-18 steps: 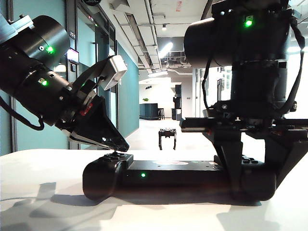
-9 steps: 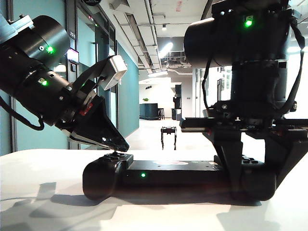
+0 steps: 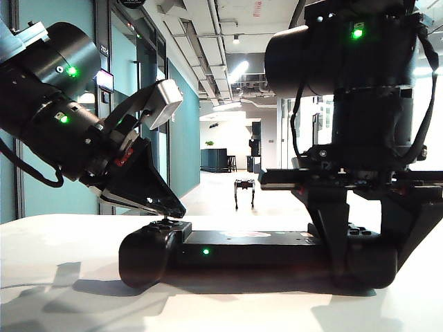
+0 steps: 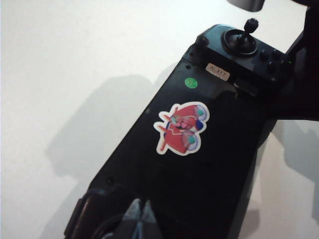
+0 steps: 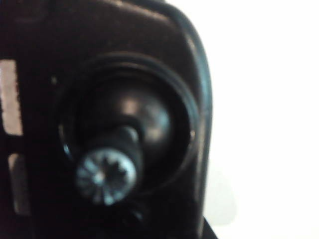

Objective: Push the left joystick on the remote control sitting on the white table forward to make the robot dog walk in a straight line until it approaches the door.

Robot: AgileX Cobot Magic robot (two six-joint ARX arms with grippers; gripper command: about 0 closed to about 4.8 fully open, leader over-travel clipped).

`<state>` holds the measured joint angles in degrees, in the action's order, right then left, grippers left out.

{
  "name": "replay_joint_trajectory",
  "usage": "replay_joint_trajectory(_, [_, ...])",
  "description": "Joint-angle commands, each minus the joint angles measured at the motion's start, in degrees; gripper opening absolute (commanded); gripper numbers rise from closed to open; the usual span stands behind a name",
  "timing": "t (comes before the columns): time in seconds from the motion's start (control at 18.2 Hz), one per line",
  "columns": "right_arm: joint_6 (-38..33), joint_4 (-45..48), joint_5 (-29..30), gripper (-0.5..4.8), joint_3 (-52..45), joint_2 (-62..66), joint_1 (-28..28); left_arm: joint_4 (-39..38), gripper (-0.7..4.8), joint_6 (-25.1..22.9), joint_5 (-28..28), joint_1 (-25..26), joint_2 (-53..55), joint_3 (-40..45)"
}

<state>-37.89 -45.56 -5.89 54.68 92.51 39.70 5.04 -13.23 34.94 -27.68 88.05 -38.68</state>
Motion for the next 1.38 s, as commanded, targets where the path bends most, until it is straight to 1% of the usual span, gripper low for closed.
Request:
replay_joint_trajectory(0.06, [0.4,-1.1,1.1,1.69,-0.2,0.2,0.1,1.1,-0.05,0.1,-0.4,0.0,-0.1,0.0])
replay_joint_trajectory(0.22, [0.4,-0.7,0.9,1.70,-0.2,0.2,0.1,0.9,-0.05,0.7,0.9,0.0,-0.8,-0.2])
replay_joint_trajectory(0.33, [0.4,-0.5,0.9,1.69,-0.2,0.2,0.1,0.0,-0.05,3.3,1.3,0.0,-4.2,-0.7])
replay_joint_trajectory(0.39, [0.6,-0.5,0.6,1.69,-0.2,0.2,0.1,-0.5,-0.05,5.8,1.0,0.0,-6.4,-1.3])
replay_joint_trajectory(0.44, [0.6,-0.4,0.4,1.70,-0.2,0.2,0.1,-0.9,-0.05,8.5,-0.3,0.0,-8.9,-1.9])
replay_joint_trajectory(0.55, [0.7,-0.1,-0.2,1.70,-0.2,0.2,0.1,-3.8,-0.05,12.1,-3.7,0.0,-13.7,-4.0])
replay_joint_trajectory(0.61, [0.8,0.1,-0.3,1.70,-0.2,0.2,0.1,-6.1,-0.05,12.9,-6.1,0.0,-16.0,-5.3])
replay_joint_trajectory(0.77, [1.1,1.0,-0.7,1.72,-0.2,0.2,0.1,-16.4,-0.05,12.8,-15.1,0.0,-21.4,-10.8])
replay_joint_trajectory(0.83, [1.1,1.0,-0.7,2.10,-0.2,0.2,0.1,-19.0,-0.05,12.8,-16.2,0.0,-22.2,-12.5])
replay_joint_trajectory(0.88, [2.6,1.1,-0.7,2.81,-0.2,0.2,0.1,-20.3,-0.05,12.8,-16.3,0.0,-23.0,-13.8])
replay_joint_trajectory(0.94, [3.7,1.0,-0.6,3.37,-0.2,0.2,0.1,-20.0,-0.05,12.7,-16.3,0.0,-23.8,-14.1])
replay_joint_trajectory(1.16, [3.7,-0.7,-0.6,3.43,0.0,0.0,0.1,-20.1,-0.05,12.2,-16.3,0.0,-26.1,-14.1])
replay_joint_trajectory(1.38, [6.7,-7.4,-0.6,3.42,5.8,0.0,0.1,-21.3,-0.05,12.2,-16.3,0.0,-27.5,-14.1])
